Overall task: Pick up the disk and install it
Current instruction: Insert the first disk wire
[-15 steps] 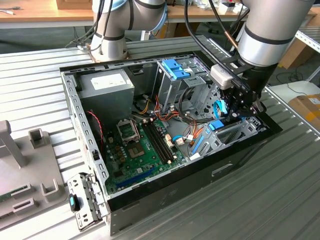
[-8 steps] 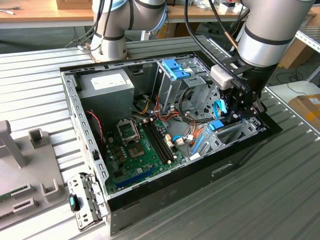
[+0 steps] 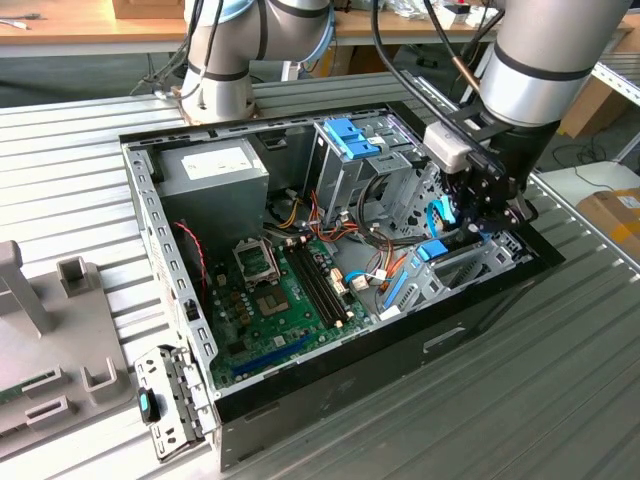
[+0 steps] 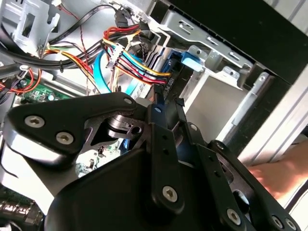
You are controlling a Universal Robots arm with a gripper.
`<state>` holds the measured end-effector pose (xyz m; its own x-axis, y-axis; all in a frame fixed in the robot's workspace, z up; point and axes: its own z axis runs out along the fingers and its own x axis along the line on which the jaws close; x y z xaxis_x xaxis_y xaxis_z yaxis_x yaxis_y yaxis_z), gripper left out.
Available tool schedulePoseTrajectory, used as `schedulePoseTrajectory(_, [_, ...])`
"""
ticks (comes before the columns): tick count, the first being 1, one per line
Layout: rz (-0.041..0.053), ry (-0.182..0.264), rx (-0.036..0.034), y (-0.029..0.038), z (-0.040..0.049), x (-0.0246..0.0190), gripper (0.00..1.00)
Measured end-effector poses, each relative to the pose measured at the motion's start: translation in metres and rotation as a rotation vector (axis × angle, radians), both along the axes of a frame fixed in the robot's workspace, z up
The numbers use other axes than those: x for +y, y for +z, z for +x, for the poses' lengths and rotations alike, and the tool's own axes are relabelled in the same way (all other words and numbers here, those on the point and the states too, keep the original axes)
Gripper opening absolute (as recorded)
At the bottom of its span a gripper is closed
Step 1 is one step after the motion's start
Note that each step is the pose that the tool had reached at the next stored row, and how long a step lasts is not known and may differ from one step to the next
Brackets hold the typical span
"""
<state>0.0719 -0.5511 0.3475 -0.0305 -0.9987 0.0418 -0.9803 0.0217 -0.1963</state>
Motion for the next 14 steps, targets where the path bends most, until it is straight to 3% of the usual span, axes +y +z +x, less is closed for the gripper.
schedulePoseTrajectory(6, [0.0007, 0.0, 0.0001, 0.0305, 0.0, 0.0, 0.24])
schedulePoseTrajectory(10, [0.001, 0.0, 0.0006, 0.0306, 0.0001, 0.0, 0.24])
schedulePoseTrajectory(11, [0.0007, 0.0, 0.0084, 0.0307, 0.0014, 0.0001, 0.24])
schedulePoseTrajectory(13, [0.0006, 0.0, 0.0424, 0.0306, 0.0068, 0.0, 0.24])
schedulePoseTrajectory(14, [0.0006, 0.0, 0.0532, 0.0305, 0.0085, 0.0, 0.24])
